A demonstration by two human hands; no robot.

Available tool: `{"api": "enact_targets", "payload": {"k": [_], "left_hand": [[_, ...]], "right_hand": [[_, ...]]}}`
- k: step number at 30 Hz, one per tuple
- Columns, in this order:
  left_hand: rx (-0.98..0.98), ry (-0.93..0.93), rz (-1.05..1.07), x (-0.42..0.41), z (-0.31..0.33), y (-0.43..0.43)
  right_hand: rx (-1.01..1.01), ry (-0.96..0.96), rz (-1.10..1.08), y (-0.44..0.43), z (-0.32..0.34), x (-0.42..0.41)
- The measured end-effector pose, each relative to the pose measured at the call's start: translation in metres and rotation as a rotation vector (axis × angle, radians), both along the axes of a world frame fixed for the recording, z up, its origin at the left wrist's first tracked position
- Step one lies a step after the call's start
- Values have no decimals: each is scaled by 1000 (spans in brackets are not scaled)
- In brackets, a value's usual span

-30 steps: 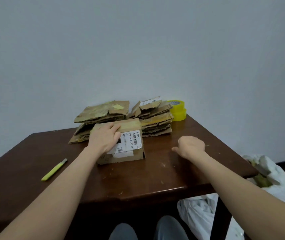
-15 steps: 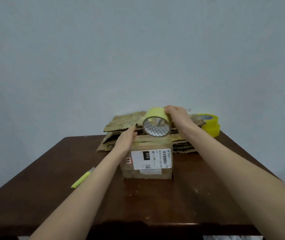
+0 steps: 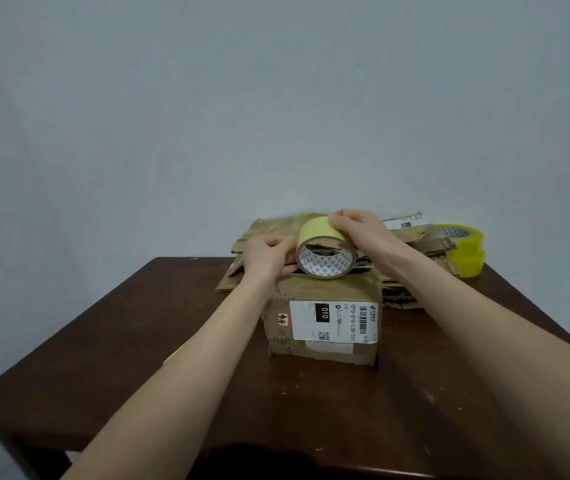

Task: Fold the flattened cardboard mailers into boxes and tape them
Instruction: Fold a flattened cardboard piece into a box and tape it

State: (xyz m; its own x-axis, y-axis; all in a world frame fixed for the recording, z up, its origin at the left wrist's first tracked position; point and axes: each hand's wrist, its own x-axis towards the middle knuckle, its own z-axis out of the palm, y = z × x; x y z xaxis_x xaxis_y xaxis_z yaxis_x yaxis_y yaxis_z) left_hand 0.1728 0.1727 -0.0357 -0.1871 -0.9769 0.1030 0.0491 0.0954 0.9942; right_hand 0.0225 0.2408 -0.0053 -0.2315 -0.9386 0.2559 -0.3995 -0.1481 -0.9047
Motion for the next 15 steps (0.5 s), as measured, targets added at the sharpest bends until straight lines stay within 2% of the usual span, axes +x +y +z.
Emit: {"api": "enact_targets", "payload": {"k": [4,6,9,15], "left_hand": [[-119,-179,120,0,-11,-1],[-160,-246,144,1,-15,-4],[-135,-270,139,7,-20,-10],[-148,-291,267,32,-11,-28]], "right_hand": [[-45,285,98,1,-4,-3],[-49,351,119,-2,-4,-1],[-9,415,118,-10,-1,2],[54,674,79,-23,7,10]]}}
